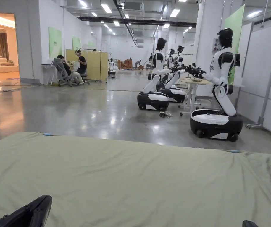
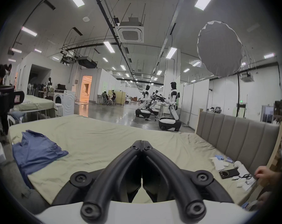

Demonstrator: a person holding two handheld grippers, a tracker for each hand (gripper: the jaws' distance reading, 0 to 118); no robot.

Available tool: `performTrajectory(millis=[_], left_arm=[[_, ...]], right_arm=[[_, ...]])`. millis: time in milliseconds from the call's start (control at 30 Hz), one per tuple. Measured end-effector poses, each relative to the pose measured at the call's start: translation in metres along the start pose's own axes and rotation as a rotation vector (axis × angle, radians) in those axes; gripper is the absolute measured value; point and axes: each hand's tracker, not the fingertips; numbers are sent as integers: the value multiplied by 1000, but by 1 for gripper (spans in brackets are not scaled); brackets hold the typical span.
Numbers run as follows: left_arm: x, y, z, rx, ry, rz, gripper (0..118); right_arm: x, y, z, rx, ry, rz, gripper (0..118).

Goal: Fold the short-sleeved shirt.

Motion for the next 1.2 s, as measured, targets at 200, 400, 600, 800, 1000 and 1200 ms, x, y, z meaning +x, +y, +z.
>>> performTrajectory(millis=[200,400,600,800,1000,1200], left_arm=[[90,72,0,-85,81,-887,3],[148,37,-32,-225,-197,-1356,3],[124,59,-12,-152,-132,-1162,3],[13,63,2,-10,15,-410,3],[-32,-28,-9,40,-113,337,3],[-27,-39,-8,6,-130,322,3]], right_arm=[[-24,-19,-3,18,-71,832,0],[-26,-110,4,36,185,1740,0],[-25,-98,7,-94,217,1542,0],[-8,-30,-1,-29,-59,862,0],[26,-15,1,-80,-78,72,0],[38,-9,12,-43,-20,-165,0]])
